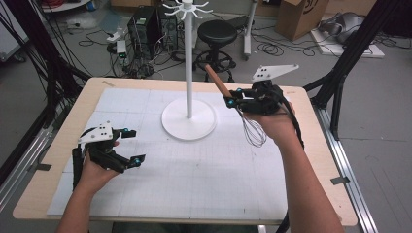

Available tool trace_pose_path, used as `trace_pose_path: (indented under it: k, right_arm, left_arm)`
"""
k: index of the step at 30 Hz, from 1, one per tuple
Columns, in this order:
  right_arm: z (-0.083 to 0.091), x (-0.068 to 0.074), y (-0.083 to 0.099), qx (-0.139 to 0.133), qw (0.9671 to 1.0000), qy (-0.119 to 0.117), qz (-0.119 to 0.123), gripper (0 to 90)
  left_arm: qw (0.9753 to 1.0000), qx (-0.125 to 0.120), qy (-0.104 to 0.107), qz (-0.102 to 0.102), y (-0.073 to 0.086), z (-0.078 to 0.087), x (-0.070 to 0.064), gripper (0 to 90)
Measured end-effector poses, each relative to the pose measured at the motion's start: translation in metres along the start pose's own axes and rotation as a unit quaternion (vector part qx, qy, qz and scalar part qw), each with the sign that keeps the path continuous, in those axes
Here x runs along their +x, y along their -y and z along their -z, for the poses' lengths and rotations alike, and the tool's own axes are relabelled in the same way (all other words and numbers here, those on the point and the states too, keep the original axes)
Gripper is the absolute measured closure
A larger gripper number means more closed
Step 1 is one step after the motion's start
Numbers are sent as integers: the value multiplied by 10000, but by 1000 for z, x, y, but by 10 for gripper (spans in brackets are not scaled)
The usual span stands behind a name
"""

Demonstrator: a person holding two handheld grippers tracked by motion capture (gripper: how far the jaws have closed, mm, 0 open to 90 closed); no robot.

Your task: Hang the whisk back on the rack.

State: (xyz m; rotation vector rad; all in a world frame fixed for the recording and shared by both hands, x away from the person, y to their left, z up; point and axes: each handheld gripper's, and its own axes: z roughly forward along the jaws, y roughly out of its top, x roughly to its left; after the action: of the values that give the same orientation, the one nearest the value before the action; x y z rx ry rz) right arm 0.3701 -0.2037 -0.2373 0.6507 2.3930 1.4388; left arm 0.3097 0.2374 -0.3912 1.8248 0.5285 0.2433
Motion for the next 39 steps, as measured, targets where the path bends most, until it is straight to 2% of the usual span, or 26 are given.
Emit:
trace_pose_path:
  k: [6,10,16,19,23,29,39]
  right_arm:
    - [7,-9,-17,-3,9999,5,154,711]
    - [10,-15,-27,-77,9999,14,136,711]
    - [16,-27,-43,-171,9997,180,80,711]
    - [18,-30,-55,-284,9993,229,103,711]
    - [18,-33,-63,-299,9990,314,131,711]
    - [17,-42,-75,-358,9983,468,-16,711]
    - [15,-49,-88,-381,9969,685,-92,711]
  left_arm:
    - [10000,-6,-7,8,0,0,0,21]
    - [10000,15,3,21,0,0,0,21]
    - [10000,5,-6,13,0,0,1,21]
    - [10000,-1,-2,3,0,0,1,21]
    - [10000,-8,9,-2,0,1,0,21]
    - [10000,-30,4,4,0,1,1,21]
    - [10000,-61,0,17,0,3,2,21]
